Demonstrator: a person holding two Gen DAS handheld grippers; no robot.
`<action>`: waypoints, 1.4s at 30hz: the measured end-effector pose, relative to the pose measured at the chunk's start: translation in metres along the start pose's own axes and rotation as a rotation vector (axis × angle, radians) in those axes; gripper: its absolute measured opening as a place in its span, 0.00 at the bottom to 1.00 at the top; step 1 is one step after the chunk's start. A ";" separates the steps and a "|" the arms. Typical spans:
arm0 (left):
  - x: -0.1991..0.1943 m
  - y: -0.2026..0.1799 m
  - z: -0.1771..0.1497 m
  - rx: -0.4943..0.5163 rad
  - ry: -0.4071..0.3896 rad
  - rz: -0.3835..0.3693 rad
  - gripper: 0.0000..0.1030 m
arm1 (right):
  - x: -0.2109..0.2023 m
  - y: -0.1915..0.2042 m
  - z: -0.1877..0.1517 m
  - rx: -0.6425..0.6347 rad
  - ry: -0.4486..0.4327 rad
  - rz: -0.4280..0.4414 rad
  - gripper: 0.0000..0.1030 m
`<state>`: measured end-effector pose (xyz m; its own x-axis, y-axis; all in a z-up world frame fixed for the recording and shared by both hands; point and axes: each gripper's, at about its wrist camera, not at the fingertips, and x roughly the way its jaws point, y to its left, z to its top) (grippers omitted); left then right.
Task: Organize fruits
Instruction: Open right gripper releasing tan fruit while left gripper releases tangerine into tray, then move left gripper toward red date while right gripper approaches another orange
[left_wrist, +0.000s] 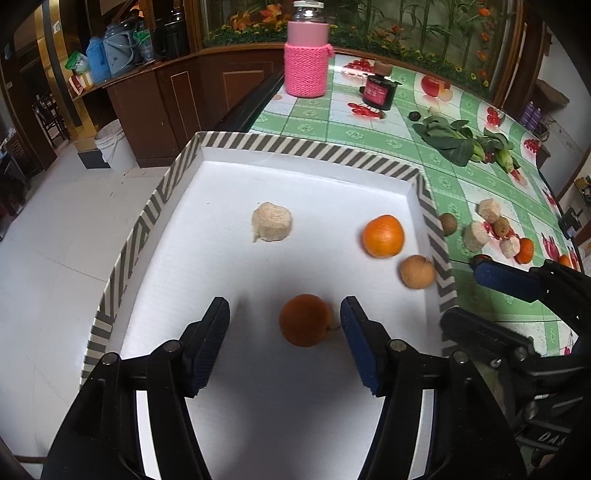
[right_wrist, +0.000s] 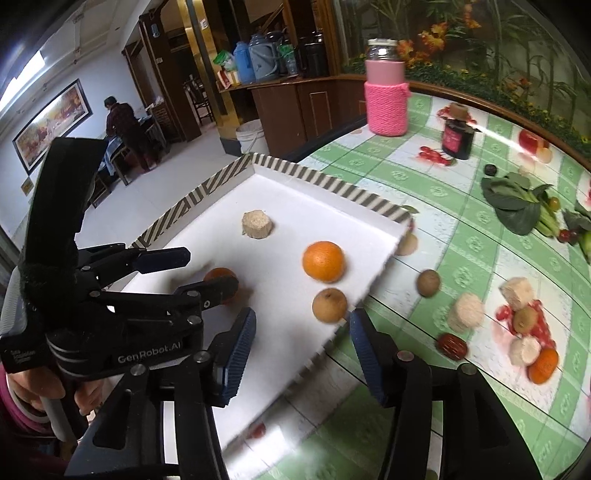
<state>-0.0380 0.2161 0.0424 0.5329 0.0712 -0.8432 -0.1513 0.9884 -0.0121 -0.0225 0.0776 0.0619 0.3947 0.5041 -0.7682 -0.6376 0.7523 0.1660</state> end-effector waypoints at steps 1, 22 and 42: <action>-0.001 -0.002 0.000 0.002 -0.002 -0.003 0.60 | -0.004 -0.004 -0.002 0.011 -0.006 -0.005 0.53; -0.016 -0.088 -0.007 0.115 0.018 -0.116 0.60 | -0.075 -0.118 -0.083 0.244 -0.021 -0.189 0.57; -0.009 -0.147 0.007 0.195 0.032 -0.149 0.72 | -0.053 -0.173 -0.061 0.201 0.000 -0.199 0.57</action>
<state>-0.0145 0.0707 0.0562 0.5098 -0.0788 -0.8567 0.0924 0.9950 -0.0366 0.0259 -0.1051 0.0362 0.4992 0.3383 -0.7977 -0.4034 0.9055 0.1315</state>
